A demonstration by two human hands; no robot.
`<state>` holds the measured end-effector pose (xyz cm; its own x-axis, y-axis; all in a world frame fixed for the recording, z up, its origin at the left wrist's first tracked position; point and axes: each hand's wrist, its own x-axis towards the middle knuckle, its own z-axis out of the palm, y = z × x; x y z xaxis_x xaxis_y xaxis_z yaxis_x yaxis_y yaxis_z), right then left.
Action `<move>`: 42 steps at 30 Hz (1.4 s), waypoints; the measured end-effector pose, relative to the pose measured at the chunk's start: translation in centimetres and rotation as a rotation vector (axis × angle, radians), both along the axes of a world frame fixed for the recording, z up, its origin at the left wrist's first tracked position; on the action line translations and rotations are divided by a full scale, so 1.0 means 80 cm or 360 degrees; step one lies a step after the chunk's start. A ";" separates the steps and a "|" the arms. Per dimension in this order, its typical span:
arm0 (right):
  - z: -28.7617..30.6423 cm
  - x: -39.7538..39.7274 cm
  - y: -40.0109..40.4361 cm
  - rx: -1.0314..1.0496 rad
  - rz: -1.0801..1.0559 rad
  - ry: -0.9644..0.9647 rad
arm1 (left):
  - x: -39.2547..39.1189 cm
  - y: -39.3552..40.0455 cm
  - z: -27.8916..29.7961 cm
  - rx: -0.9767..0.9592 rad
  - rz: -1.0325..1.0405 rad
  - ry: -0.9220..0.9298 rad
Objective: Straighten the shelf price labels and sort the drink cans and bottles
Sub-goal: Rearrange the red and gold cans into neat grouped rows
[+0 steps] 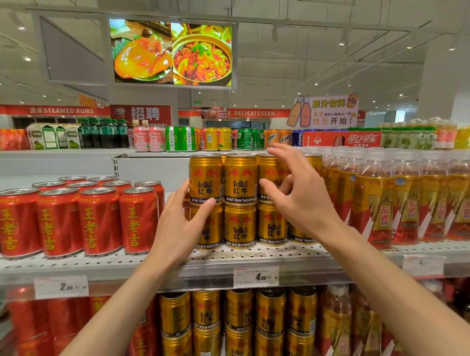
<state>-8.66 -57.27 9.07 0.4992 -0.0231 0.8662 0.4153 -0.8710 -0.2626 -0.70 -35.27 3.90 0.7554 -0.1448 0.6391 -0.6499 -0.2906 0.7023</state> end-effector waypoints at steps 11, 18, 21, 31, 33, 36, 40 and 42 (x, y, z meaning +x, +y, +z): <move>-0.008 0.011 -0.022 0.0043 -0.0178 0.0148 | 0.002 -0.012 -0.004 -0.0031 0.0074 0.0026; -0.009 0.010 -0.021 0.0019 -0.0172 0.0088 | -0.001 -0.031 0.001 -0.0071 0.0280 0.0051; -0.008 0.010 -0.024 0.0021 -0.0155 0.0093 | -0.001 -0.032 0.001 -0.0075 0.0299 0.0045; -0.011 0.008 -0.023 0.0046 -0.0170 0.0133 | 0.000 -0.030 0.000 -0.0027 0.0282 0.0042; -0.013 0.006 -0.020 0.0047 -0.0207 0.0169 | -0.002 -0.026 -0.002 -0.0006 0.0232 0.0036; -0.019 -0.001 -0.014 0.0056 -0.0238 0.0188 | -0.006 -0.018 -0.007 0.0037 0.0170 0.0017; -0.037 -0.016 -0.003 0.0160 -0.0209 0.0191 | -0.011 -0.002 -0.015 0.0107 0.0195 -0.0015; -0.052 -0.027 0.007 0.0184 -0.0184 0.0191 | -0.019 0.006 -0.024 0.0122 0.0186 -0.0058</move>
<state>-10.79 -56.69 4.95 0.5869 -0.1822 0.7889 0.2738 -0.8723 -0.4051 -2.24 -34.81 2.01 0.7465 -0.1064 0.6568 -0.6330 -0.4177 0.6518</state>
